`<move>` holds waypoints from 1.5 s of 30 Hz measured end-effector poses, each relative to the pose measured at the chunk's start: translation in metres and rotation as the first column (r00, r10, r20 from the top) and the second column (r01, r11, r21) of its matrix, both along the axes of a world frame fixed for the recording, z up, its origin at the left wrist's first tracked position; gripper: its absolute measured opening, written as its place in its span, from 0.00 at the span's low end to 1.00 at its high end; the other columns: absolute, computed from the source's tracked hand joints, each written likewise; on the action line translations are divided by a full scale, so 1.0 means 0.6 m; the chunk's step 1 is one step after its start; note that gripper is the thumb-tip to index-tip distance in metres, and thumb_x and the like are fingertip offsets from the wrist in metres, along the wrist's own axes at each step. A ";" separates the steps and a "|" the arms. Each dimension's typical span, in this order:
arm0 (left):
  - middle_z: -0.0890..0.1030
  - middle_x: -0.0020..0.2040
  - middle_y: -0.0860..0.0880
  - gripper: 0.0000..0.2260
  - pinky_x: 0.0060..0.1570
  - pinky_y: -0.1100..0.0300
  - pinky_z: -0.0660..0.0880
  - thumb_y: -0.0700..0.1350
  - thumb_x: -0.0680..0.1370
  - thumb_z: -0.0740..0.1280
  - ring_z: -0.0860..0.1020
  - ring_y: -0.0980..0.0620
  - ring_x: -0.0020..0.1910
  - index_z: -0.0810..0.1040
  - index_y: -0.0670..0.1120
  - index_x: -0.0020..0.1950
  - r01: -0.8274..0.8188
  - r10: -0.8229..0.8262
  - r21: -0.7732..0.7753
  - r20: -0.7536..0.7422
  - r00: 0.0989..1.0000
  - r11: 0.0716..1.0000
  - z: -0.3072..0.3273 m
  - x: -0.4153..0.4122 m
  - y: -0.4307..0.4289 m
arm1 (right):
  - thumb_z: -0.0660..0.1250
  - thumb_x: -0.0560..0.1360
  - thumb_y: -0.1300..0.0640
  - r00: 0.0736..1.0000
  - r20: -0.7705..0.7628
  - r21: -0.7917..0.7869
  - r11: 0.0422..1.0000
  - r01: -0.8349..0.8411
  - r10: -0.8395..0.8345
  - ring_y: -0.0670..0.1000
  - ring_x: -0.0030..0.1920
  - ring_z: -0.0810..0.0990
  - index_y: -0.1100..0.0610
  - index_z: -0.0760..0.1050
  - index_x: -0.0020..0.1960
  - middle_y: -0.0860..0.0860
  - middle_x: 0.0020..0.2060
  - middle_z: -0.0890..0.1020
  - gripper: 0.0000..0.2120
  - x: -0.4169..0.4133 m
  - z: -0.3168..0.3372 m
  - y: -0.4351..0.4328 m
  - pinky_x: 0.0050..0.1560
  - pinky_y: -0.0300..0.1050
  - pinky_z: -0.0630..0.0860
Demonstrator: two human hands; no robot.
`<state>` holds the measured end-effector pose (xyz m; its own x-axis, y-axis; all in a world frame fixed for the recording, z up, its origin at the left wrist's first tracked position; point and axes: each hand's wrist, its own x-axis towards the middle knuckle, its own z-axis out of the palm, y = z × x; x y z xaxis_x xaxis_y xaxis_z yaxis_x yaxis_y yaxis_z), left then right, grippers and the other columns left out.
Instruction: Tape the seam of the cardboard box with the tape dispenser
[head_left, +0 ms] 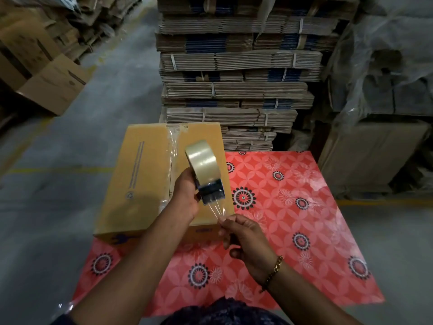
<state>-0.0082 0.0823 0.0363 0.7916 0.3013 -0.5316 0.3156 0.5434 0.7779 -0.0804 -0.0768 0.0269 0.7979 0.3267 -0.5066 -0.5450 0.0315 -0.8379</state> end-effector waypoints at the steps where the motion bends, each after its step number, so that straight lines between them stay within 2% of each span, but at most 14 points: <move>1: 0.83 0.38 0.48 0.10 0.34 0.57 0.75 0.43 0.80 0.60 0.81 0.48 0.36 0.80 0.47 0.44 0.006 -0.004 0.047 -0.036 0.999 0.999 -0.015 0.001 0.002 | 0.72 0.74 0.53 0.999 -0.036 -0.011 1.000 0.008 -0.009 0.47 0.28 0.74 0.54 0.77 0.41 0.51 0.34 0.82 0.07 -0.001 -0.012 -0.005 0.27 0.39 0.63; 6: 0.82 0.38 0.46 0.06 0.40 0.57 0.74 0.37 0.76 0.68 0.78 0.47 0.38 0.81 0.46 0.43 0.148 -0.109 0.215 -0.184 0.977 0.965 -0.078 0.015 0.021 | 0.72 0.75 0.54 0.991 -0.129 -0.045 0.999 0.023 -0.028 0.46 0.27 0.74 0.56 0.77 0.46 0.51 0.33 0.82 0.07 0.002 -0.056 -0.008 0.28 0.39 0.61; 10: 0.83 0.40 0.44 0.09 0.45 0.53 0.75 0.34 0.73 0.70 0.80 0.45 0.43 0.82 0.47 0.37 0.198 -0.115 0.382 -0.231 0.966 0.903 -0.117 0.026 0.037 | 0.72 0.75 0.54 0.985 -0.165 -0.058 0.997 0.050 -0.059 0.47 0.27 0.73 0.56 0.77 0.45 0.52 0.34 0.82 0.07 -0.001 -0.080 0.007 0.28 0.39 0.61; 14: 0.86 0.41 0.46 0.08 0.49 0.48 0.80 0.39 0.72 0.70 0.84 0.40 0.46 0.85 0.50 0.38 0.273 -0.178 0.524 -0.226 0.958 0.807 -0.148 0.036 0.048 | 0.72 0.75 0.54 0.975 -0.198 -0.054 0.994 0.095 -0.104 0.48 0.26 0.73 0.55 0.76 0.41 0.51 0.33 0.82 0.08 -0.004 -0.094 0.015 0.28 0.39 0.61; 17: 0.85 0.52 0.48 0.09 0.56 0.49 0.77 0.51 0.73 0.69 0.80 0.40 0.57 0.86 0.54 0.51 0.386 -0.183 0.746 -0.343 0.921 0.543 -0.144 0.044 0.045 | 0.72 0.75 0.54 0.973 -0.200 -0.051 0.993 0.110 -0.118 0.47 0.27 0.73 0.54 0.76 0.40 0.52 0.34 0.82 0.08 -0.003 -0.100 0.014 0.28 0.39 0.62; 19: 0.79 0.61 0.46 0.13 0.64 0.48 0.70 0.52 0.75 0.68 0.72 0.39 0.65 0.84 0.56 0.59 0.481 -0.172 0.817 -0.449 0.876 0.318 -0.143 0.051 0.050 | 0.72 0.75 0.55 0.973 -0.199 -0.047 0.992 0.113 -0.120 0.47 0.27 0.74 0.54 0.77 0.41 0.52 0.35 0.82 0.06 -0.002 -0.101 0.012 0.29 0.40 0.63; 20: 0.76 0.64 0.45 0.15 0.65 0.47 0.68 0.52 0.75 0.68 0.70 0.39 0.67 0.81 0.55 0.62 0.501 -0.174 0.820 -0.471 0.865 0.276 -0.147 0.054 0.055 | 0.71 0.75 0.55 0.973 -0.198 -0.043 0.993 0.114 -0.121 0.47 0.27 0.74 0.54 0.77 0.41 0.52 0.35 0.82 0.06 -0.001 -0.101 0.012 0.29 0.40 0.63; 23: 0.72 0.68 0.44 0.24 0.67 0.46 0.62 0.50 0.73 0.71 0.66 0.39 0.70 0.72 0.53 0.69 0.466 -0.165 0.836 -0.436 0.885 0.290 -0.164 0.051 0.074 | 0.72 0.75 0.53 0.973 -0.197 -0.033 0.993 0.114 -0.119 0.47 0.28 0.74 0.55 0.78 0.42 0.51 0.34 0.82 0.07 -0.004 -0.100 0.013 0.29 0.40 0.64; 25: 0.72 0.68 0.44 0.25 0.66 0.46 0.62 0.49 0.73 0.72 0.66 0.40 0.69 0.71 0.51 0.68 0.426 -0.181 0.865 -0.389 0.903 0.264 -0.171 0.041 0.079 | 0.73 0.75 0.51 0.972 -0.203 -0.030 0.993 0.115 -0.119 0.47 0.28 0.74 0.54 0.78 0.42 0.51 0.35 0.82 0.08 -0.006 -0.102 0.014 0.30 0.40 0.64; 29: 0.79 0.56 0.44 0.15 0.52 0.46 0.73 0.43 0.73 0.72 0.76 0.38 0.57 0.76 0.46 0.58 0.183 -0.202 0.942 -0.128 0.971 0.282 -0.181 -0.013 0.068 | 0.73 0.74 0.51 0.971 -0.210 -0.030 0.993 0.115 -0.118 0.48 0.29 0.74 0.54 0.78 0.42 0.51 0.35 0.82 0.08 -0.006 -0.104 0.013 0.30 0.41 0.64; 32: 0.77 0.53 0.50 0.08 0.46 0.47 0.80 0.43 0.75 0.68 0.79 0.48 0.50 0.76 0.49 0.54 0.077 -0.321 0.937 0.040 0.946 0.342 -0.182 -0.101 0.042 | 0.73 0.74 0.51 0.970 -0.215 -0.027 0.994 0.110 -0.113 0.47 0.28 0.74 0.53 0.78 0.41 0.51 0.35 0.82 0.08 -0.003 -0.105 0.013 0.30 0.41 0.65; 35: 0.76 0.55 0.51 0.10 0.53 0.54 0.78 0.42 0.74 0.67 0.76 0.52 0.54 0.79 0.49 0.55 0.092 -0.475 0.974 0.018 0.880 0.208 -0.187 -0.165 0.020 | 0.72 0.75 0.52 0.970 -0.218 -0.014 0.994 0.107 -0.108 0.47 0.28 0.74 0.54 0.78 0.41 0.51 0.34 0.82 0.08 -0.002 -0.106 0.011 0.30 0.40 0.65; 38: 0.75 0.54 0.50 0.11 0.52 0.57 0.77 0.40 0.74 0.71 0.76 0.51 0.54 0.80 0.48 0.56 0.048 -0.504 0.991 0.022 0.864 0.126 -0.194 -0.175 0.009 | 0.72 0.75 0.52 0.975 -0.201 -0.009 0.996 0.090 -0.090 0.47 0.28 0.73 0.54 0.79 0.41 0.51 0.34 0.81 0.08 -0.002 -0.106 0.009 0.29 0.39 0.65; 45: 0.77 0.49 0.49 0.06 0.45 0.55 0.77 0.45 0.77 0.67 0.76 0.52 0.49 0.81 0.47 0.52 -0.049 -0.507 0.996 0.080 0.858 0.075 -0.182 -0.162 -0.005 | 0.72 0.74 0.48 0.983 -0.181 -0.023 1.000 0.021 -0.025 0.47 0.30 0.75 0.59 0.81 0.51 0.52 0.37 0.82 0.14 0.006 -0.102 0.004 0.30 0.39 0.66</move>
